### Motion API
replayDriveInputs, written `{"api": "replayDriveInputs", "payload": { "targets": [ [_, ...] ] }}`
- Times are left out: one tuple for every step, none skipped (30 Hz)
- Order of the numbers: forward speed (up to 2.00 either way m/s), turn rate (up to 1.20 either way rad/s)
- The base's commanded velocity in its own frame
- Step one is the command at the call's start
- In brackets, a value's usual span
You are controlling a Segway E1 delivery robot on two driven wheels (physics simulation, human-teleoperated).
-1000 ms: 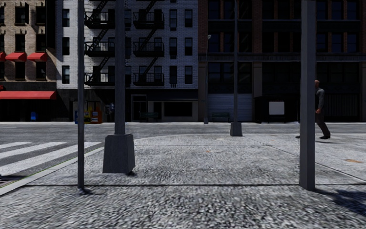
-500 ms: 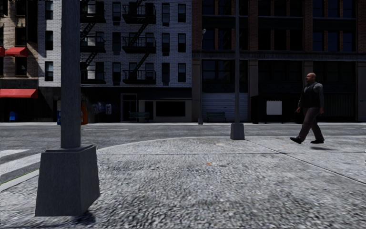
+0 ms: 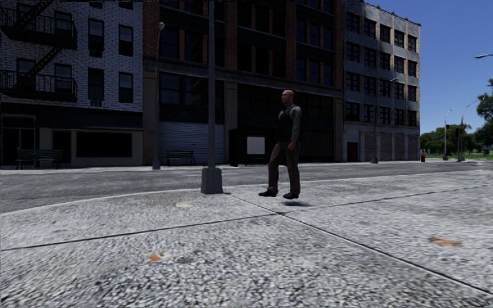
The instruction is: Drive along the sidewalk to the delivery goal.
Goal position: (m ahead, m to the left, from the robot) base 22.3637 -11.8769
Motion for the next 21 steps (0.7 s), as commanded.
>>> {"api": "replayDriveInputs", "payload": {
  "targets": [
    [2.00,-1.01],
    [2.00,-1.01],
    [2.00,-1.01],
    [2.00,-1.01],
    [2.00,-1.01],
    [2.00,-1.01],
    [2.00,-1.01],
    [2.00,-1.01],
    [2.00,-1.01],
    [2.00,-1.01],
    [2.00,-1.01],
    [2.00,-1.01],
    [2.00,-1.01],
    [2.00,-1.01],
    [2.00,-1.01],
    [2.00,-1.01],
    [2.00,-1.01],
    [2.00,-1.01],
    [2.00,-1.01],
    [2.00,-1.01],
    [2.00,-1.01]
  ]
}}
